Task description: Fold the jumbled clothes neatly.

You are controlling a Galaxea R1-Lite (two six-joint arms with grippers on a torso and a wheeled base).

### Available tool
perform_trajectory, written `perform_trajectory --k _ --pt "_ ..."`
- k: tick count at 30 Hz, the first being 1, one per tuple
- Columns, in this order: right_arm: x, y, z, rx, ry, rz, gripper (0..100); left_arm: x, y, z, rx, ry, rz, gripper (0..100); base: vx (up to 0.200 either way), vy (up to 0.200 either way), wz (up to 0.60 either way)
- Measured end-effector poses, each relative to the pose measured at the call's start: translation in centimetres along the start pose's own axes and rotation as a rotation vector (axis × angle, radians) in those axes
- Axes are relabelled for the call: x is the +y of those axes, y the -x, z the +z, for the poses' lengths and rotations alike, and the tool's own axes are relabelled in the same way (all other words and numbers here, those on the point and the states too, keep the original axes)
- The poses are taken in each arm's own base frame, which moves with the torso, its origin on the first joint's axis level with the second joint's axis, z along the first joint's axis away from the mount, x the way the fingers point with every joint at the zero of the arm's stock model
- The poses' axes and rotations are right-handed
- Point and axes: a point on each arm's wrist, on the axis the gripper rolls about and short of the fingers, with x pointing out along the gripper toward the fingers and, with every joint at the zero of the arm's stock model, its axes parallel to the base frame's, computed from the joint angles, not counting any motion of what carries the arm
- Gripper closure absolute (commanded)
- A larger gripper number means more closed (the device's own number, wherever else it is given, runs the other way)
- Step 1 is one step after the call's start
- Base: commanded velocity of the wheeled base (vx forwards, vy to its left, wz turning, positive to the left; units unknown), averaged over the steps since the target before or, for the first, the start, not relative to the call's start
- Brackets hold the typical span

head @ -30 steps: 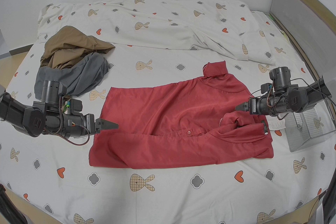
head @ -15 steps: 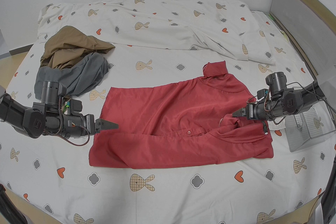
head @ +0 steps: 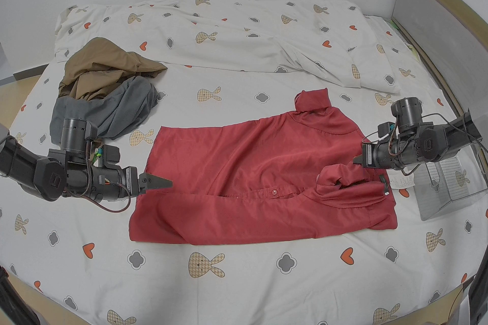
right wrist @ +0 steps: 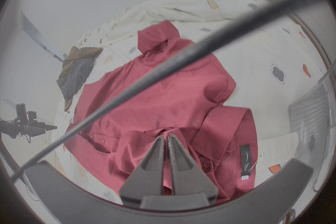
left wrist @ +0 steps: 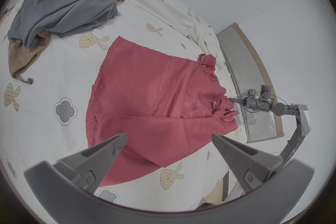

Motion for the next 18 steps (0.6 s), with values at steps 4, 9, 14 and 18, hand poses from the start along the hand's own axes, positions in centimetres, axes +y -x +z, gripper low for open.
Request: perform_trajectory --k 4,9,14,18 --pt "0.7 1.6 0.3 -0.028 0.012 0.005 100 0.0 0.0 0.0 0.000 0.000 0.000 0 0.000 0.000 0.00" --pt "1.2 3.1 0.7 -0.071 0.023 -0.037 100 0.0 0.0 0.0 0.001 0.000 0.001 0 0.000 0.000 0.00" --pt "1.5 3.9 1.2 -0.110 0.030 -0.087 100 0.0 0.0 0.0 0.001 0.000 0.000 0 0.000 0.000 0.00" --pt "1.8 4.3 1.9 -0.141 0.034 -0.091 100 0.0 0.0 -0.1 0.004 0.000 0.000 0 0.000 0.000 0.00"
